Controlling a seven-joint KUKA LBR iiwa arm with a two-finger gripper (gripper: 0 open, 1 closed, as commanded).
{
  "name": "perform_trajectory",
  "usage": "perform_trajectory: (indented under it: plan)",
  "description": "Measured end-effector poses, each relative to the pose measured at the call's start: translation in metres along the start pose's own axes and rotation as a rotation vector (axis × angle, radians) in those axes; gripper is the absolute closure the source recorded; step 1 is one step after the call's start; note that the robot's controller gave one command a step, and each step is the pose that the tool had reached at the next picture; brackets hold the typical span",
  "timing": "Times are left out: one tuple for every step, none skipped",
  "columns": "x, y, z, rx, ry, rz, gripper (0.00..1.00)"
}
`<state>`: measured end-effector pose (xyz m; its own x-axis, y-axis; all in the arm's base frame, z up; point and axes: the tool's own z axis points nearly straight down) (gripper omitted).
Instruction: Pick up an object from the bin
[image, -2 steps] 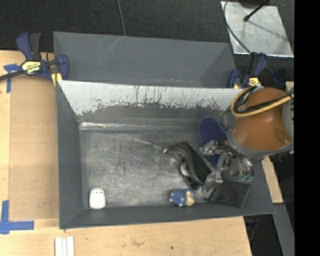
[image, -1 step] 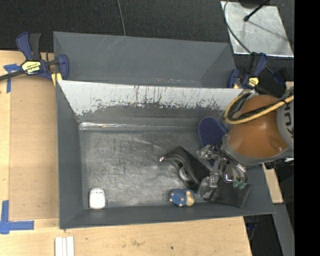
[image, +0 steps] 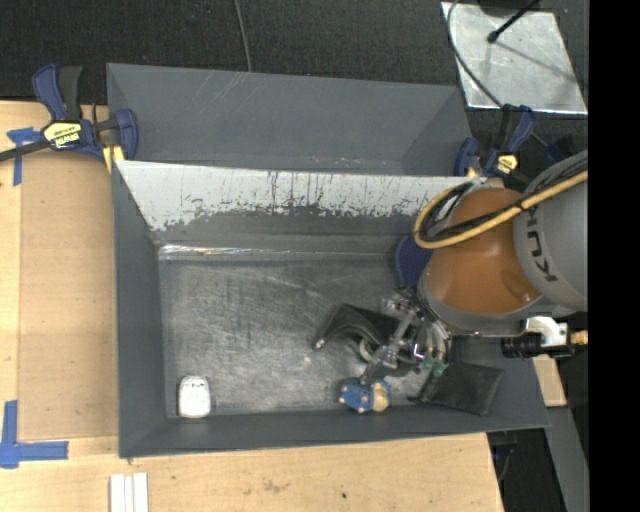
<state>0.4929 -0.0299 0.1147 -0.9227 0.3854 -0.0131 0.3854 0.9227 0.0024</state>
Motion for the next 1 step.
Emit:
perform_trajectory:
  plan:
    - [-0.0016,0.0010,-0.0015,-0.003,-0.006,-0.003,1.00]
